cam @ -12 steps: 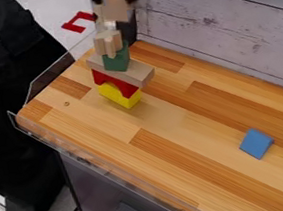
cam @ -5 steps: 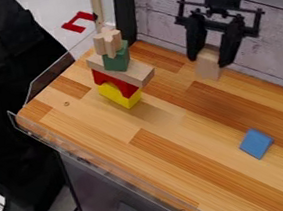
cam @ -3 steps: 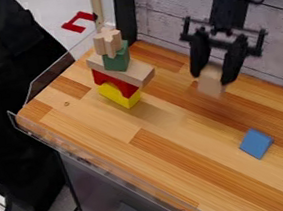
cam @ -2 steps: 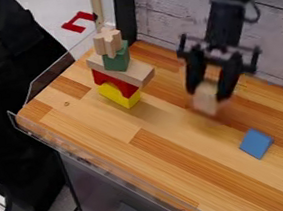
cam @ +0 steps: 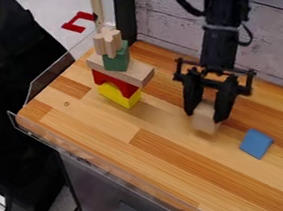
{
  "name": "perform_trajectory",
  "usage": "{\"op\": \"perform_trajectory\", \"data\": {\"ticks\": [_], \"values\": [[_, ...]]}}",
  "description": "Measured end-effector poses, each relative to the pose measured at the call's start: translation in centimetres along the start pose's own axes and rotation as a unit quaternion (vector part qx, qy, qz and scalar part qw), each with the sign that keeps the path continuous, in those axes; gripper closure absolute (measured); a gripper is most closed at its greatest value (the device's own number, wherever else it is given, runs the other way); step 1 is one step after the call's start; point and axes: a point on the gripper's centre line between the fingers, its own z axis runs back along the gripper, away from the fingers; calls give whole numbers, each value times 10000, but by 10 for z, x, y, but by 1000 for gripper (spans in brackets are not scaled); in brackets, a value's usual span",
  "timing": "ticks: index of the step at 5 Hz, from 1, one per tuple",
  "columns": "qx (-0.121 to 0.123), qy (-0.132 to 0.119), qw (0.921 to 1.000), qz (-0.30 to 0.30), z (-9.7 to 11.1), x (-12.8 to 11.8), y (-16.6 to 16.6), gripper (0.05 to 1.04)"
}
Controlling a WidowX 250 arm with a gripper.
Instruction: Remove the block and put it to the right
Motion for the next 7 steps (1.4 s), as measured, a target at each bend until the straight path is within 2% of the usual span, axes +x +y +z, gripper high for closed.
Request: {"op": "perform_trajectory", "data": {"ticks": [1,2,3,4,5,6,7], "values": [[35,-75,10000,-17,-2,8,1,519],[106,-83,9999,20,-3,14,-1,437],[225,-30,9996,138,-7,15,2,147],[234,-227,9989,337,2,10,1,81],[315,-889,9946,444,42,-11,-2,83],[518,-1379,9881,445,77,-34,-8,83],[720,-1352,9867,544,88,-45,-10,83]]}}
